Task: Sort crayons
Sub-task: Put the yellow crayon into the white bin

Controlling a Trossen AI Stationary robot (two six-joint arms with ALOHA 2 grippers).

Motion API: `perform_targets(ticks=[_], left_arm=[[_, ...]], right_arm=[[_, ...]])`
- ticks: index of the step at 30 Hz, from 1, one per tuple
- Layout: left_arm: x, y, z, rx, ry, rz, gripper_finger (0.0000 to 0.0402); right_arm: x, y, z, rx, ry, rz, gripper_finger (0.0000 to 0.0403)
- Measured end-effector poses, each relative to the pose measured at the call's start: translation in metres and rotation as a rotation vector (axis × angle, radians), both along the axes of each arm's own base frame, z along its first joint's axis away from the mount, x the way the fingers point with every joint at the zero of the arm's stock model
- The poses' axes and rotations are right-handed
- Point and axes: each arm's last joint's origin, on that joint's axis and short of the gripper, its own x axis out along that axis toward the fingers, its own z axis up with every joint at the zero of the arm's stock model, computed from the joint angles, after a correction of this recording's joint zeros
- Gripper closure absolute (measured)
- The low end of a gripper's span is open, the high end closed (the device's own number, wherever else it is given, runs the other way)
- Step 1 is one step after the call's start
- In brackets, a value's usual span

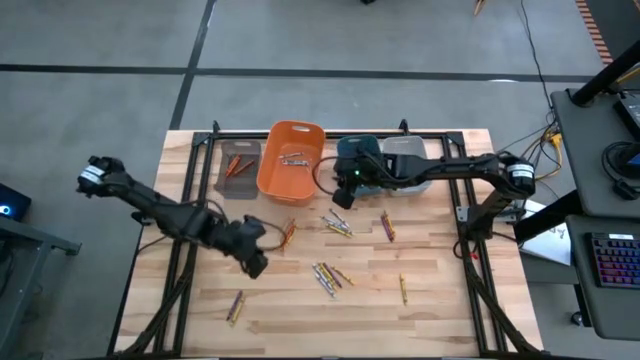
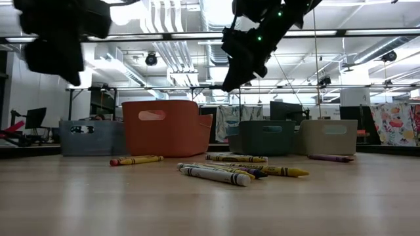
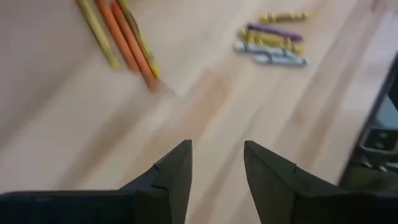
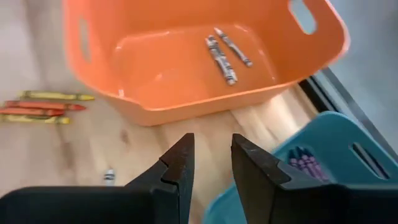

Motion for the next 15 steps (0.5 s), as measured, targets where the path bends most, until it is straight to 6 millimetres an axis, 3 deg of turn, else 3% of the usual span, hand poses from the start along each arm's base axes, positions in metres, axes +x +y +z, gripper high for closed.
perform_targets(ticks=[9, 15], left_arm=[[-0.014, -0.042, -0.014, -0.094, 0.095, 0.036, 0.0274], [-0.011, -0.049, -0.027, -0.036, 0.138, -0.007, 0.0274]], right_arm=[[0.004, 0.026, 0.0, 0.013, -0.003, 0.062, 0.0314], [0.004, 0.043, -0.003, 0.028, 0.031, 0.098, 0.0315]])
